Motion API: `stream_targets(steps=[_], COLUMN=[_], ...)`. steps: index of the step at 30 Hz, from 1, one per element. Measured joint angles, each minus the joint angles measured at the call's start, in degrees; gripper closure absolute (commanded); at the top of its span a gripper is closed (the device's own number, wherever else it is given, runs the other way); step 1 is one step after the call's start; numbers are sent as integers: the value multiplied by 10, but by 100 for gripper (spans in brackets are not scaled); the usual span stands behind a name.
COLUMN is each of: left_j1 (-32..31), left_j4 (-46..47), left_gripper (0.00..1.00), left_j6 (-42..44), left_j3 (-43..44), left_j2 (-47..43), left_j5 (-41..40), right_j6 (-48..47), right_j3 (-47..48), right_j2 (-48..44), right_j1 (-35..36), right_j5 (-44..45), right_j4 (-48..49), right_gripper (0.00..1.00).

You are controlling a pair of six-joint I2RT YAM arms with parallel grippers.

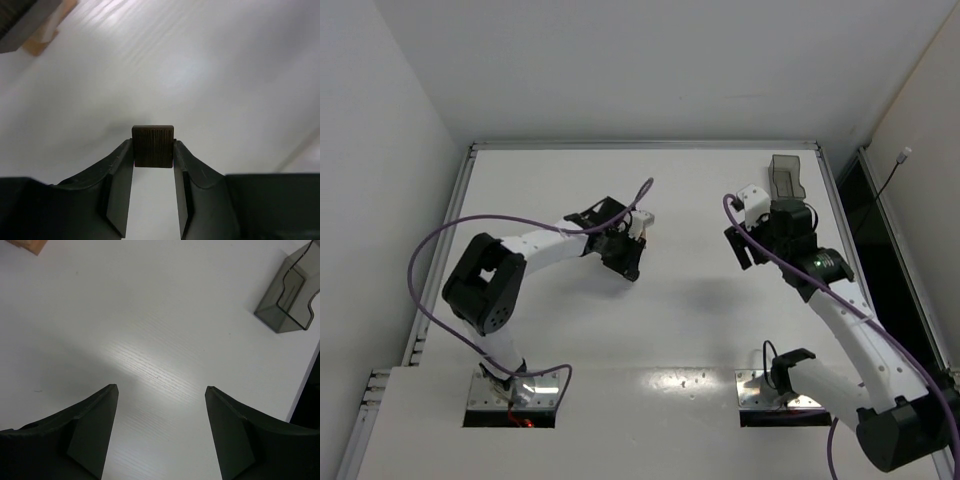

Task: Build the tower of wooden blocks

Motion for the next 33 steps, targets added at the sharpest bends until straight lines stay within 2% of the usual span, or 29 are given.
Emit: stream_targets(steps=[5, 10, 14, 16, 21, 25, 27, 33], left_j1=[40, 77, 111, 120, 132, 155, 162, 165], left_j4=[42, 100, 170, 153, 10, -43, -44, 0], left_gripper=[100, 100, 100, 100, 100, 100, 100, 100], left_j6=[-56, -141, -243, -249, -157, -134, -145, -225], left_j3=[-2, -4, -19, -8, 90, 104, 101, 76], left_j2=[-83, -122, -129, -128, -106, -96, -87, -68], left_j5=[223, 427, 552, 595, 656, 674, 677, 683], right_j6=[-8, -13, -8, 2, 38, 49, 21, -158], right_j3=[-47, -81, -97, -115, -144, -147, -147, -153], right_j2=[-53, -119, -153, -165, -155, -122, -114, -134], right_j1=[0, 0, 0, 1, 15, 47, 77, 188], right_j5=[-57, -147, -239, -285, -375, -410, -407, -336], right_j4=[40, 76, 136, 177, 263, 305, 310, 327], right_gripper=[16, 12, 12, 12, 17, 18, 20, 29])
